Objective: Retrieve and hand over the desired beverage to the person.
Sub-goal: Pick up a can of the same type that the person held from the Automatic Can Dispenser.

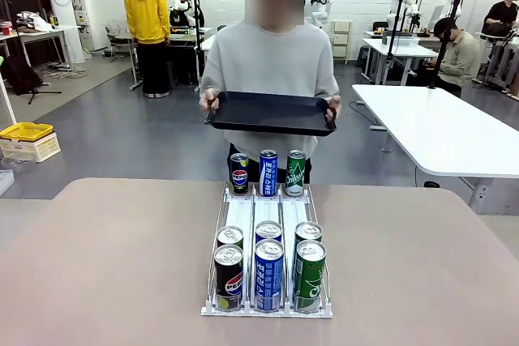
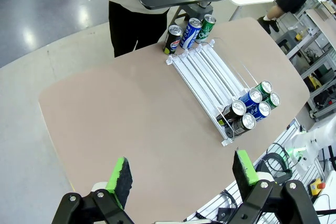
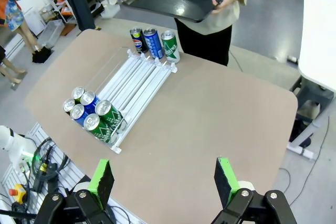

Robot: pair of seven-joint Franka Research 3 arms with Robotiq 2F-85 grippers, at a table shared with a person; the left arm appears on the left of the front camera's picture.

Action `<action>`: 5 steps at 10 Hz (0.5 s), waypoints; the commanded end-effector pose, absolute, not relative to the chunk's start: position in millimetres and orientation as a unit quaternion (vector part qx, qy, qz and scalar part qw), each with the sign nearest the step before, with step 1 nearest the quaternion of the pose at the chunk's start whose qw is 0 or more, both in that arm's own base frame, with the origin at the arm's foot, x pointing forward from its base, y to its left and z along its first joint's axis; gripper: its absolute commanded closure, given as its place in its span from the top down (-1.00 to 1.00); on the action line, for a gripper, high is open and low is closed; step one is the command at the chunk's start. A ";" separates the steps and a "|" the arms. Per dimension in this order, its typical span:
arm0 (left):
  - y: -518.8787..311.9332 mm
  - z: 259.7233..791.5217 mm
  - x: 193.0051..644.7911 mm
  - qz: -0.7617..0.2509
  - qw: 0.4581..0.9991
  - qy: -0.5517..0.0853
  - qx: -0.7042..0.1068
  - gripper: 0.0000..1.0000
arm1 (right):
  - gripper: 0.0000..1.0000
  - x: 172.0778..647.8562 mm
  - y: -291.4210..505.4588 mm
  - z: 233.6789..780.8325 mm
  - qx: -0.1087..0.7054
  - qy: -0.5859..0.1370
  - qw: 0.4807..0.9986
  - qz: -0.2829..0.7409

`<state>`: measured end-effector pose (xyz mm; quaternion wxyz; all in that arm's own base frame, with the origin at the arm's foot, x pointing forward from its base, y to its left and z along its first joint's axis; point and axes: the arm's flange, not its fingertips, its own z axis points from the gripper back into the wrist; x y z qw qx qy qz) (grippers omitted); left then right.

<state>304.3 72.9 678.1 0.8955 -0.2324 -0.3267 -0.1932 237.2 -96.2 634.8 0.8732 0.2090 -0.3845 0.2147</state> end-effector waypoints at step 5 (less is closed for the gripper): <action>71.5 678.6 304.6 -0.197 0.894 -0.327 -0.234 1.00 | 1.00 238.5 -95.0 634.0 0.216 -0.384 0.870 0.220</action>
